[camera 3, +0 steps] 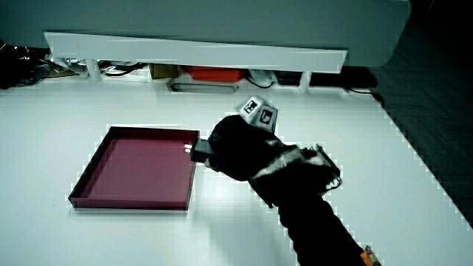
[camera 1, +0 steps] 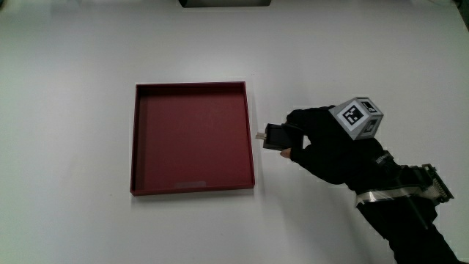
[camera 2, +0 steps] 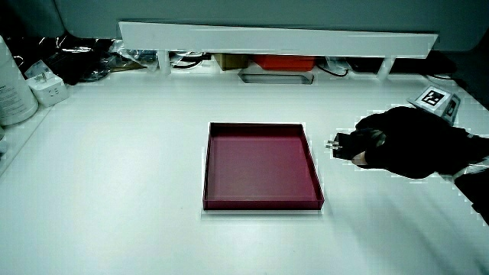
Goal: Place charger on desk
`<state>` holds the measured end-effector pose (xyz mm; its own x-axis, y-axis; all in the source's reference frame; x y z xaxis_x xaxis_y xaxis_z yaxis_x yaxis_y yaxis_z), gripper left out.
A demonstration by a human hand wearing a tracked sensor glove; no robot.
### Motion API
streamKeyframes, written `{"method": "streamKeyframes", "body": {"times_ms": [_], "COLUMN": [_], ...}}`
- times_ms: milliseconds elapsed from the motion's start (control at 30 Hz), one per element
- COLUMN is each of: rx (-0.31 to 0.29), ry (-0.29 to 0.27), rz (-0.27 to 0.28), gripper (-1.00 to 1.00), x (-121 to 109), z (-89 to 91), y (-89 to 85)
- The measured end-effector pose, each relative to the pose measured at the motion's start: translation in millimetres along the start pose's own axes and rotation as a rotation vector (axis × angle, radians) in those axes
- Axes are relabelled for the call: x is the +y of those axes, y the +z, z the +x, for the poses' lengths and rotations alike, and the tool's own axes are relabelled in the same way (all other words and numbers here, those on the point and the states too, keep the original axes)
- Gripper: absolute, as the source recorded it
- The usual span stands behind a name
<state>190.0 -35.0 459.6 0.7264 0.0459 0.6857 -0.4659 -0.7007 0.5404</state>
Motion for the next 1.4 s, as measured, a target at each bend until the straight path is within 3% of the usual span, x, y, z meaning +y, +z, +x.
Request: {"method": "streamKeyframes", "body": {"times_ms": [67,100,700,967,1033,1200,1333,1400], "rx": [-0.08,-0.097,-0.044,-0.027,-0.033,-0.016,-0.035,-0.031], "ry": [-0.003,-0.029,-0.163,-0.189,-0.191,-0.191,-0.206,-0.198], "rz": [0.065,0.068,0.036,0.022,0.03,0.029,0.036,0.026], "gripper": [0.0,0.0,0.0,0.0,0.0,-0.16,-0.29,-0.35], "x": [-1.1,-1.1,0.8,2.3,0.7,-0.2,2.1,0.3], "z": [9.5,14.6,80.1,94.6,90.4,93.0,100.1,94.6], "y": [-0.2,-1.3,-24.6,-30.3,-29.1,-30.3,-32.9,-31.8]}}
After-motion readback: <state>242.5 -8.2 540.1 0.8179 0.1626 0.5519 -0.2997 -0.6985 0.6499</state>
